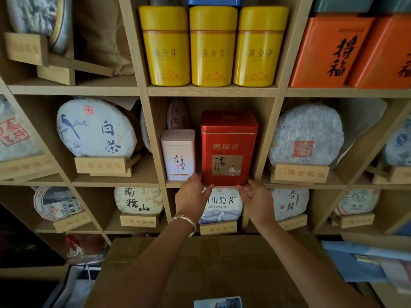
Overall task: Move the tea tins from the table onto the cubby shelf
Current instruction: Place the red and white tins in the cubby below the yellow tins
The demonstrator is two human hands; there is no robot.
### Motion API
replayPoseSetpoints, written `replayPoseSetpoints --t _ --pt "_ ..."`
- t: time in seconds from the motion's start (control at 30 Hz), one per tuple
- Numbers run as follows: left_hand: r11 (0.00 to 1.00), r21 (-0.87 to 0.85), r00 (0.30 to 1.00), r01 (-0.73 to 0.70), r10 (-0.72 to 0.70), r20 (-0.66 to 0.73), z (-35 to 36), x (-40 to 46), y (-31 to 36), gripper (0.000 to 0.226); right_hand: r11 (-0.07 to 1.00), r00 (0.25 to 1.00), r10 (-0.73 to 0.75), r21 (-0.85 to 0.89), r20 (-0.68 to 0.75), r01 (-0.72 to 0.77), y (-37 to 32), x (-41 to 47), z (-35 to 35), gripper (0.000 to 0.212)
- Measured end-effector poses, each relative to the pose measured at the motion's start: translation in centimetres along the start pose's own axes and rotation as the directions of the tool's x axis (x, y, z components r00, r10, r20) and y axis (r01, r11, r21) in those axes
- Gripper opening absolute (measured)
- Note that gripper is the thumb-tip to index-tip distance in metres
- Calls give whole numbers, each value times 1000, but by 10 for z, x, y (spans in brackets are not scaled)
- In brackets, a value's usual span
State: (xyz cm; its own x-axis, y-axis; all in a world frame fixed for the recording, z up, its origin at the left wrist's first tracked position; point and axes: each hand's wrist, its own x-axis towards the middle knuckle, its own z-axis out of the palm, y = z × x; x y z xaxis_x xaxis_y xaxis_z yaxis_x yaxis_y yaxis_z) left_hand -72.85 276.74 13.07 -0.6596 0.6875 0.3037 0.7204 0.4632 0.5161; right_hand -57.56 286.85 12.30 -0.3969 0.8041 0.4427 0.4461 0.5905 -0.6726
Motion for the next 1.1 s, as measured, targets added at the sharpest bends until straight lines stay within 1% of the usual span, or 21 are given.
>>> replayPoseSetpoints --t 0.17,0.4,0.57,0.77,1.1 --pt "1000 -10 1000 18 -18 12 2 4 2 28 1000 1000 6 7 2 -6 -1 1 -1 22" --pt "999 -12 999 45 -45 3 1 8 3 28 999 998 32 3 61 -33 -1 8 -4 24" --pt "997 -34 998 63 -63 -1 3 7 3 28 1000 997 28 -12 67 -28 0 9 -4 23" --pt "999 -34 999 43 -43 -6 2 6 1 28 1000 995 13 -19 104 -11 3 11 -7 21" --pt "999 -24 999 42 -42 -7 2 7 0 29 999 994 -28 -12 102 30 5 11 -10 18"
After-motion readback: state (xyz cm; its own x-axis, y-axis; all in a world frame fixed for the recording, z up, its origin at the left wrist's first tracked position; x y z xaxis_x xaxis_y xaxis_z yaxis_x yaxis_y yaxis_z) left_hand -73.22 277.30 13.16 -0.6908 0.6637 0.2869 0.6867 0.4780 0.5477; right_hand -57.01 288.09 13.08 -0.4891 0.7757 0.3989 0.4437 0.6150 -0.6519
